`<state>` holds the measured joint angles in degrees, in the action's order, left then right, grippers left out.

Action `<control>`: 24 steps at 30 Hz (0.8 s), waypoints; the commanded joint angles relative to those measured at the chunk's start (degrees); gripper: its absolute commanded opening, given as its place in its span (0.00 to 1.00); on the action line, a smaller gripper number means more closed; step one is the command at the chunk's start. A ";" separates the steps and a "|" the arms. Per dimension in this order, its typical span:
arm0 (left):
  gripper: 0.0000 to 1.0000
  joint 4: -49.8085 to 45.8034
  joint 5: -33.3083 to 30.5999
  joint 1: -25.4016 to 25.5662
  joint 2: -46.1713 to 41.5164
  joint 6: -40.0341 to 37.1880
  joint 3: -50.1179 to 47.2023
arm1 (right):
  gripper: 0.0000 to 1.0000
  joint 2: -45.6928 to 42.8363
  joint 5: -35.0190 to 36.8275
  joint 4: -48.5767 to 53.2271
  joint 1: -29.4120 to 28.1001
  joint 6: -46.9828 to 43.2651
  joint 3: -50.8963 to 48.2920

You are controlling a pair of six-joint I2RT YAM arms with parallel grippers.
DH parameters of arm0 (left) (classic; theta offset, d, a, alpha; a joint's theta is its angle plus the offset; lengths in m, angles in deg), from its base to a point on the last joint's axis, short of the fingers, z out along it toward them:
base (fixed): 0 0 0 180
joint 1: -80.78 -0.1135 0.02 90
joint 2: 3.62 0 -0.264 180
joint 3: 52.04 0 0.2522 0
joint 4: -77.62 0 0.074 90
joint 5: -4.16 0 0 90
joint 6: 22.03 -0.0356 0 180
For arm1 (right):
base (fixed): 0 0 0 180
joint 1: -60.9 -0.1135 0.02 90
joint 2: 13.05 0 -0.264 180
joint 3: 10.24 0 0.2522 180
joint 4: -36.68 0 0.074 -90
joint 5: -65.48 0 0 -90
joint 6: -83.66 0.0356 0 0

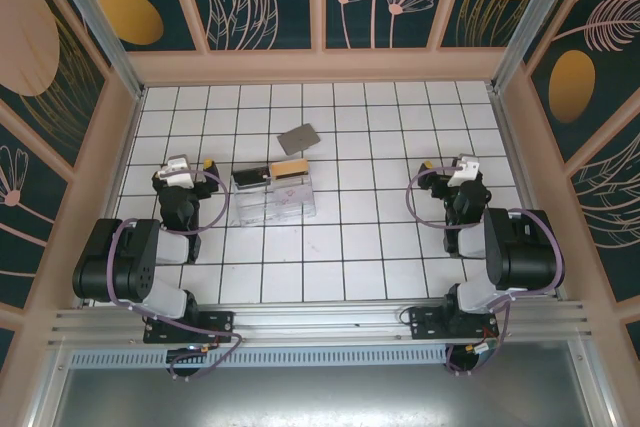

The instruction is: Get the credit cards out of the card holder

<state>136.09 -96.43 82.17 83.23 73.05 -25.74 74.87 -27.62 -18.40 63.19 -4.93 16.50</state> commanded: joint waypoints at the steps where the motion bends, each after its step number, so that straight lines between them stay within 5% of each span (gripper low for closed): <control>1: 0.99 1.60 1.12 -0.25 0.16 -0.91 0.47 | 0.99 0.22 -0.96 -1.46 0.44 -0.79 0.94; 24: 0.99 1.25 1.36 -0.25 0.17 -0.86 0.74 | 0.99 0.18 -0.95 -1.43 0.44 -0.79 0.99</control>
<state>136.07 -96.10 82.17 83.23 72.68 -25.74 74.87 -27.62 -18.40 63.19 -4.93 16.52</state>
